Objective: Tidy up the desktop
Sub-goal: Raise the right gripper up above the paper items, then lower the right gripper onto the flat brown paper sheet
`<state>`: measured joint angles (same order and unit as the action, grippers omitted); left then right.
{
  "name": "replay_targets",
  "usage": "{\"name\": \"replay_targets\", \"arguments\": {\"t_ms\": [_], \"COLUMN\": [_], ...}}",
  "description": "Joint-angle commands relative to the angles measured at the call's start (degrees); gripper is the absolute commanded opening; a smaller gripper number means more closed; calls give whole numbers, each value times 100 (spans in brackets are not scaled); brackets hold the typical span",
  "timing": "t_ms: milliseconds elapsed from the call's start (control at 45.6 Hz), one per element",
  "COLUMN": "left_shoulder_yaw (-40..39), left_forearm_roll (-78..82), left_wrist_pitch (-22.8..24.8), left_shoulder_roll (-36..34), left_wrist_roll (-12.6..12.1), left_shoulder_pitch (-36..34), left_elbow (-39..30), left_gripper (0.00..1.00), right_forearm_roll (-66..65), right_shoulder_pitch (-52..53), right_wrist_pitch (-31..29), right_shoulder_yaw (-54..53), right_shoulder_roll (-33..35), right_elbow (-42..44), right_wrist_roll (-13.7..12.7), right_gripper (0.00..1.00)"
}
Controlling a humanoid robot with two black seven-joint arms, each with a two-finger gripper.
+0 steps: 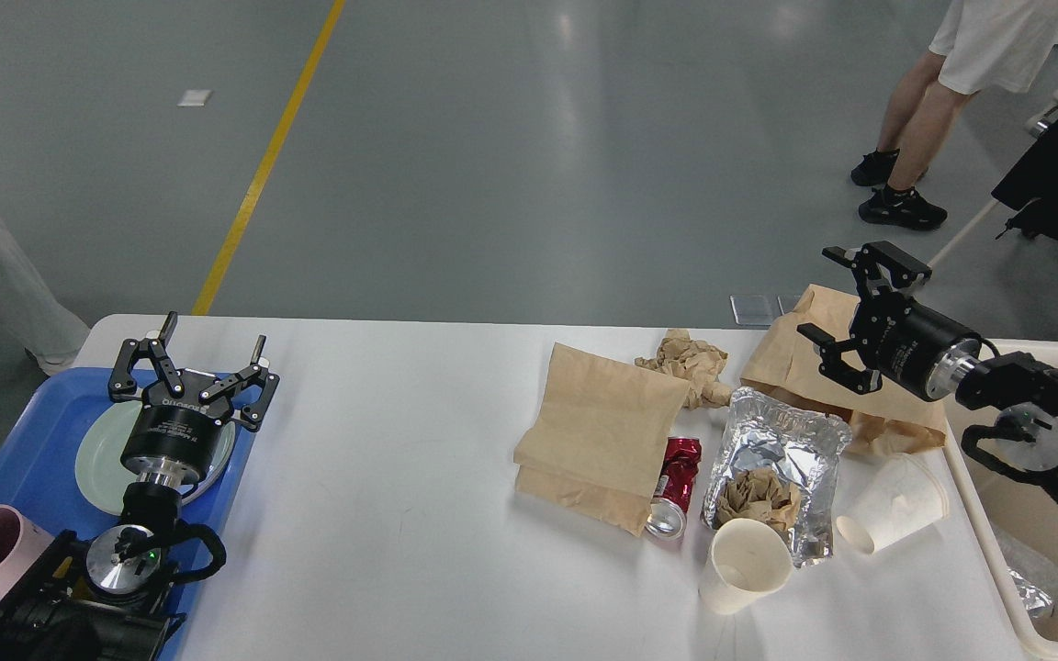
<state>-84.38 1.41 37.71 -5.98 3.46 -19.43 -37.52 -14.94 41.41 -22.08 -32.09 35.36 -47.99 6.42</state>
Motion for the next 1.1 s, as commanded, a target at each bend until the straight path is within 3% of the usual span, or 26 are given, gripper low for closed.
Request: {"name": "replay_targets", "arguments": {"t_ms": [0, 88, 307, 570, 746, 921, 987, 1075], "left_shoulder_yaw": [0, 0, 9, 9, 0, 0, 9, 0], "left_forearm_roll": [0, 0, 0, 0, 0, 0, 0, 0], "left_wrist_pitch": [-1, -1, -9, -9, -9, -9, -9, -9], "left_shoulder_roll": [1, 1, -8, -17, -17, -17, -17, -17], "left_wrist_roll": [6, -3, 6, 6, 6, 6, 6, -3], "left_shoulder_pitch": [0, 0, 0, 0, 0, 0, 0, 0], "left_elbow": [7, 7, 7, 7, 7, 16, 7, 7], "left_gripper": [96, 96, 96, 96, 96, 96, 96, 96], "right_forearm_roll": [-1, -1, -9, -9, 70, 403, 623, 799], "right_shoulder_pitch": [902, 1824, 4013, 6211, 7424, 8470, 8874, 9174], "right_wrist_pitch": [-34, -34, -314, -1009, -1694, -1941, -1932, -1941], "right_shoulder_yaw": [1501, 2897, 6151, 9316, 10169, 10319, 10319, 10293], "right_shoulder_roll": [330, 437, -46, -2014, -3095, -3334, -3281, -3053], "right_elbow": [0, -35, -35, -562, -1212, -2345, -2838, -3330], "right_wrist_roll": [0, 0, -18, -123, -150, -167, -325, -807], "right_gripper": [100, 100, 100, 100, 100, 100, 99, 99]}}
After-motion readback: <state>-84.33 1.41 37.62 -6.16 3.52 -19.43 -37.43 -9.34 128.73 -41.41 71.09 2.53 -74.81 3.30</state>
